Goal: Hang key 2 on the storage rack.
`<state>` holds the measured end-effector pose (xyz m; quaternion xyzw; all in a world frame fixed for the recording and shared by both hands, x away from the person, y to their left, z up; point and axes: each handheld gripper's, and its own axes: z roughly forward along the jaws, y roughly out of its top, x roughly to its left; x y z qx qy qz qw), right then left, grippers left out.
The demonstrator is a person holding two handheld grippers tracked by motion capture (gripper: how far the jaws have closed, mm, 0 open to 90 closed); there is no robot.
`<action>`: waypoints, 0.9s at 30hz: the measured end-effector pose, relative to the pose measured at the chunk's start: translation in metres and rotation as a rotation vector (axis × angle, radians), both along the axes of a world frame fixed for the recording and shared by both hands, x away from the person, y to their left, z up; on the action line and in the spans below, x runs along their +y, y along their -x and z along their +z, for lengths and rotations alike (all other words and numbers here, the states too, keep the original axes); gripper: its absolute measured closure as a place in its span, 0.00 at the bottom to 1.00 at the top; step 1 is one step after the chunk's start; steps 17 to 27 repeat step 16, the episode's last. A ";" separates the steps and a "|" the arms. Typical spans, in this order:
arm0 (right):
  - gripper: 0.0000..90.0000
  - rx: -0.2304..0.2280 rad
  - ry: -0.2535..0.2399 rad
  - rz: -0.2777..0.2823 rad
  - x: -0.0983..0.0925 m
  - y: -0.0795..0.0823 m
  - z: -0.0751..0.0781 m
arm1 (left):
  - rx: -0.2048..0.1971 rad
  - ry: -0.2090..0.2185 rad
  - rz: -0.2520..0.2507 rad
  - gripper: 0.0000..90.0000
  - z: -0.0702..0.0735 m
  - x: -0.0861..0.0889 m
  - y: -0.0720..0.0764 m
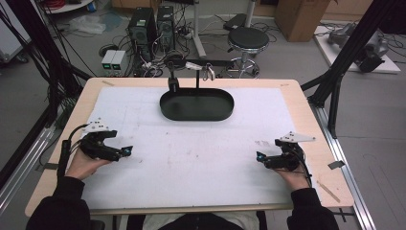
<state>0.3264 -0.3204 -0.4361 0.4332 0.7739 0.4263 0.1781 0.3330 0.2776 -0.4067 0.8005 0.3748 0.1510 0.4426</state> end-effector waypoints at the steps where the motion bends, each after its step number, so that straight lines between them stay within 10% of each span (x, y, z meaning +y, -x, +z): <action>1: 0.01 -0.001 0.004 0.001 0.000 0.000 0.000 | -0.009 0.009 0.005 0.04 0.001 -0.001 0.001; 27: 0.01 -0.002 0.005 -0.001 0.000 0.000 0.000 | -0.017 0.001 0.055 0.04 -0.018 0.007 0.017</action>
